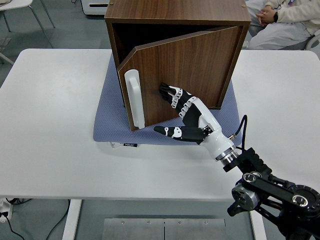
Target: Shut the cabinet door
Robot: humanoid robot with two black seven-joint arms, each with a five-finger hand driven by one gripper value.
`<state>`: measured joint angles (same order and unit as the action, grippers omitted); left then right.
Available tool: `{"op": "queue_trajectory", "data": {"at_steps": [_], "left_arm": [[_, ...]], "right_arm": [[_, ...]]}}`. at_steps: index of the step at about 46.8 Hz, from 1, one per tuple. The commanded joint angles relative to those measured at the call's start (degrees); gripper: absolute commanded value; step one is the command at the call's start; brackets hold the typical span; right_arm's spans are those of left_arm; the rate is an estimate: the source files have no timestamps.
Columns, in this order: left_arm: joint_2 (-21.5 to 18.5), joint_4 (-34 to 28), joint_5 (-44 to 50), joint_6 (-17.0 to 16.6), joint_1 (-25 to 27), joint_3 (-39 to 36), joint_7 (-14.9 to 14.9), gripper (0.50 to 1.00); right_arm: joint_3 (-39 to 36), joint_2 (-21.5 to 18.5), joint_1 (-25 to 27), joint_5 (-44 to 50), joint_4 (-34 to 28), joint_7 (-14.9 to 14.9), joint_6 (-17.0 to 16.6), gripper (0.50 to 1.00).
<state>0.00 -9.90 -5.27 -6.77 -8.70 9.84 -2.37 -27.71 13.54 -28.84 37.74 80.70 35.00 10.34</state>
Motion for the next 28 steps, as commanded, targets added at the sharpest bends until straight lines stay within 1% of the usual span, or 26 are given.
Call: {"op": "queue_trajectory", "data": {"at_steps": [1, 28], "left_arm": [[0.00, -0.03, 0.00, 0.00, -0.01, 0.00, 0.00, 1.000], [0.00, 0.06, 0.00, 0.00, 0.08, 0.00, 0.00, 1.000]], "right_arm": [[0.11, 0.00, -1.22, -0.82, 0.07, 0.00, 0.21, 1.000], [0.11, -0.09, -6.05, -3.81, -0.19, 0.00, 0.82, 1.000]]}}
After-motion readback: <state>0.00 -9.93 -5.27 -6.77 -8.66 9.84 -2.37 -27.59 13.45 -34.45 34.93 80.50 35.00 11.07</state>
